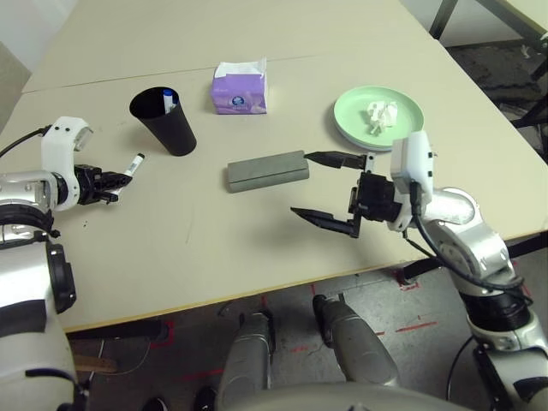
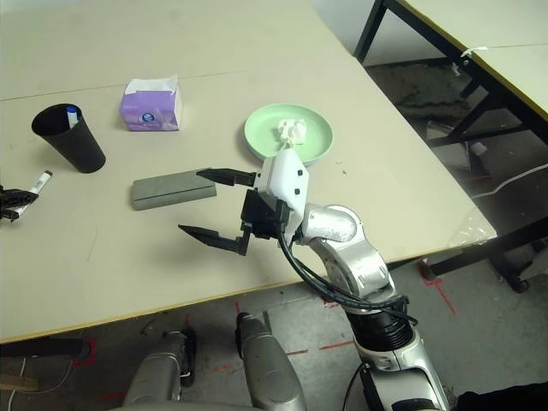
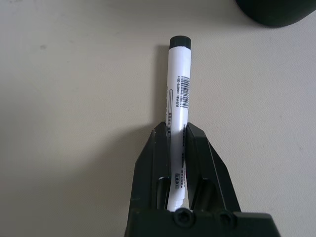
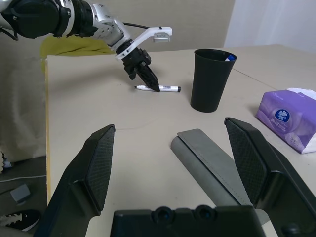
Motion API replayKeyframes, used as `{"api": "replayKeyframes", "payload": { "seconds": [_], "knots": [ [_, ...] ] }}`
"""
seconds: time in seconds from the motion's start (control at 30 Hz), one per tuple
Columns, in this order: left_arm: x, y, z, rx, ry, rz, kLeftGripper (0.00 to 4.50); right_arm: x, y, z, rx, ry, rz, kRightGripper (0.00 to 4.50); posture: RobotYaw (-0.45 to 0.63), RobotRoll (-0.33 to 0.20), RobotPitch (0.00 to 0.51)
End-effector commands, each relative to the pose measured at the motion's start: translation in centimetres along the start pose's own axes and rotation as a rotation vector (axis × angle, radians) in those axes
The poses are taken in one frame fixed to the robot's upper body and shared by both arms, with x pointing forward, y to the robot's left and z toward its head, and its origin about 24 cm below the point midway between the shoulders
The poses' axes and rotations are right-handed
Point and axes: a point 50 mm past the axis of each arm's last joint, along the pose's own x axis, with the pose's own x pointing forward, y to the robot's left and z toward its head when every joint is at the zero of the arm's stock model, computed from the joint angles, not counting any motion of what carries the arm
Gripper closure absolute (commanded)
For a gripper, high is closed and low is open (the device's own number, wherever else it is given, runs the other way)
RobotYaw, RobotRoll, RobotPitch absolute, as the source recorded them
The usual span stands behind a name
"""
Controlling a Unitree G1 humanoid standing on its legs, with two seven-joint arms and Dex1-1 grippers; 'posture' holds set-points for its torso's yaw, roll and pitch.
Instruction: Organize and tidy the items on the table.
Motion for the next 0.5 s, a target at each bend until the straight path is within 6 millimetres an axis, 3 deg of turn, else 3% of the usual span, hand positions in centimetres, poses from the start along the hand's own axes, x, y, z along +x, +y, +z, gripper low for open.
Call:
{"api": "replayKeyframes", "payload": {
  "seconds": [0.03, 0.27, 0.5],
  "knots": [
    [-0.1, 0.3, -2.0, -0.042, 0.079, 0.007, 4.21, 0.1, 0.0, 0.1, -0.009, -0.008, 0.014, 0.00, -0.21, 0.000, 0.232],
    [-0.7, 0.6, -1.3, -0.017, 0.018, -0.016, 4.21, -0.7, 0.4, -1.3, 0.031, 0.032, 0.013, 0.00, -0.19, 0.000, 0.233],
    [-2.4, 0.9, 1.9, 0.042, -0.175, -0.064, 4.21, -2.1, 0.8, -3.2, 0.089, 0.092, -0.007, 0.00, -0.17, 0.000, 0.227]
  ]
}}
